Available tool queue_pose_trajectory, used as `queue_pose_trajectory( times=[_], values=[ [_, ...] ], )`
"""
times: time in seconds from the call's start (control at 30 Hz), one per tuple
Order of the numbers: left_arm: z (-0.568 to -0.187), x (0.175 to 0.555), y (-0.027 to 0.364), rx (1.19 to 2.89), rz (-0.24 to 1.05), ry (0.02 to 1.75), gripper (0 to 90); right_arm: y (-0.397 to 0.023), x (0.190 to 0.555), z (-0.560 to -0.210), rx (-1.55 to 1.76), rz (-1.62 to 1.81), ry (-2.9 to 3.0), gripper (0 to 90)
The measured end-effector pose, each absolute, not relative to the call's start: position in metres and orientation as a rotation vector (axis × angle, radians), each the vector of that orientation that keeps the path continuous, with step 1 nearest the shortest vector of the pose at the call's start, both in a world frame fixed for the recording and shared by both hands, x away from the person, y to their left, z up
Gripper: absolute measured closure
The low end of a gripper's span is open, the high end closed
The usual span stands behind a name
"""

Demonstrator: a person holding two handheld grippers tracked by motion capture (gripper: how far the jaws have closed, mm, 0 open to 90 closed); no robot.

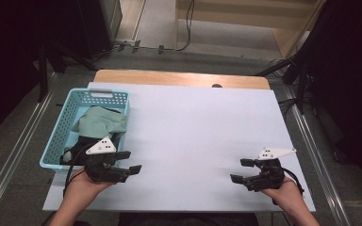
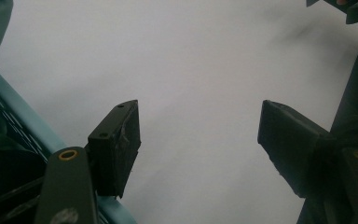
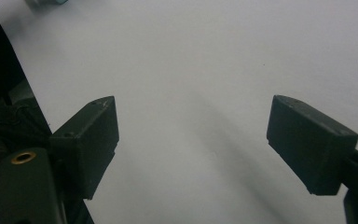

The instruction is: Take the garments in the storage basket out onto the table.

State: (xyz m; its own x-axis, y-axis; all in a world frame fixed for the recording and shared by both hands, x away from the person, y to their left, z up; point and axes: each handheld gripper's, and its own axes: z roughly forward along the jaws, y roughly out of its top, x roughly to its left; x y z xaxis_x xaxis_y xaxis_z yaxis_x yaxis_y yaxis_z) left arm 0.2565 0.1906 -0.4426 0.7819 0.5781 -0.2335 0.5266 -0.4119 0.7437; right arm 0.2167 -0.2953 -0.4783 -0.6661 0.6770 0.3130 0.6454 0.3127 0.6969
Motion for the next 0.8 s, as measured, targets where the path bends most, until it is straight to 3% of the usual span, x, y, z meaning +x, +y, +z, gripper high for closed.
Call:
queue_pose_trajectory(
  times=[0.8],
  values=[
    [-0.4421,0.2567,0.1889,2.11,0.079,0.822,30.2,-0.2938,0.2167,-0.4799,1.258,1.281,2.533,15.4]
  ],
)
